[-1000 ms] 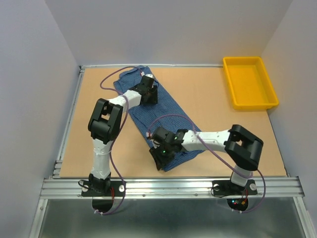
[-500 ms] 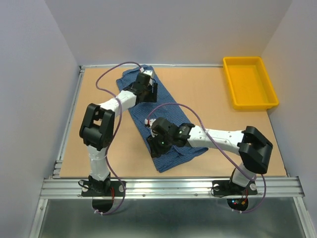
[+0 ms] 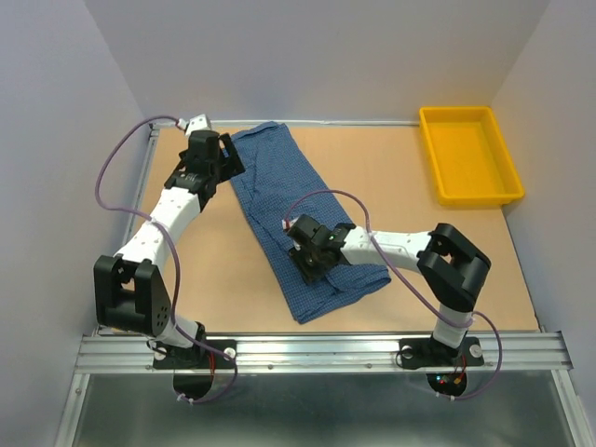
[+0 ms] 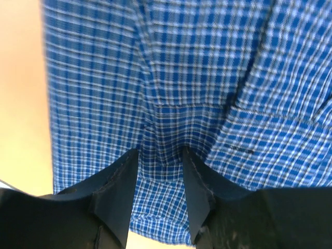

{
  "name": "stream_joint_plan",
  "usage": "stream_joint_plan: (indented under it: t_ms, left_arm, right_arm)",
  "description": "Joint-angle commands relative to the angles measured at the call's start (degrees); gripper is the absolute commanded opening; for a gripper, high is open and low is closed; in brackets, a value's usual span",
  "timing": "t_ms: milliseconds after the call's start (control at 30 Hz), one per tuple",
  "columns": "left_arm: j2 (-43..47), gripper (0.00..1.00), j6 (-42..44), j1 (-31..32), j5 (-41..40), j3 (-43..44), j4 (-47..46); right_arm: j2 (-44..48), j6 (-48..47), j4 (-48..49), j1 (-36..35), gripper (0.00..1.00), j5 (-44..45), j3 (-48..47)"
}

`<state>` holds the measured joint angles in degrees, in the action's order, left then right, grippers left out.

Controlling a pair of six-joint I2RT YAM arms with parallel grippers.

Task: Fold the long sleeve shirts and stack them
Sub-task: Fold the shirt

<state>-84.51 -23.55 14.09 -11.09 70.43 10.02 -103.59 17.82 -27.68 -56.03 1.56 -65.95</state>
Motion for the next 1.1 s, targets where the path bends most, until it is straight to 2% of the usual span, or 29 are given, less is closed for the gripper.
stream_joint_plan:
  t_ms: [0,233,433,533,700,833,867,1067]
  left_arm:
    - [4.4,0.87,-0.8,-4.1,1.2,-5.6,3.4]
    - [9.1,0.86,2.0,-8.4,2.7,-10.9,4.0]
    - [10.2,0.86,3.7,-9.2,5.1,-12.4,3.5]
    - [10.8,0.86,4.0,-9.2,8.1,-13.0,3.3]
    - [12.6,0.86,1.0,-9.1,15.8,-17.5,1.9]
    - [13.7,0.86,-1.6,-8.6,20.2,-22.8,-0.8]
    - [13.5,0.86,-2.4,-8.3,21.4,-25.1,-1.5]
    - [9.6,0.86,-3.0,-7.4,22.4,-27.7,-4.6]
  right_arm:
    - [-2.8,0.8,1.2,-1.4,0.45,-4.1,-3.4]
    - [-9.9,10.1,2.2,-4.7,0.46,-9.6,-12.9]
    - [-12.4,11.2,2.9,-4.9,0.48,-11.3,-21.9]
    - [-9.7,10.0,2.9,-4.6,0.49,-9.4,-24.0]
    - [-2.6,9.4,3.2,2.8,0.49,-8.2,-19.3]
    - [1.1,6.7,4.6,11.1,0.48,-10.4,-15.0]
    - [2.1,6.2,5.9,15.3,0.48,-11.2,-13.6]
    - [0.0,3.9,11.7,22.0,0.47,-15.6,-10.7]
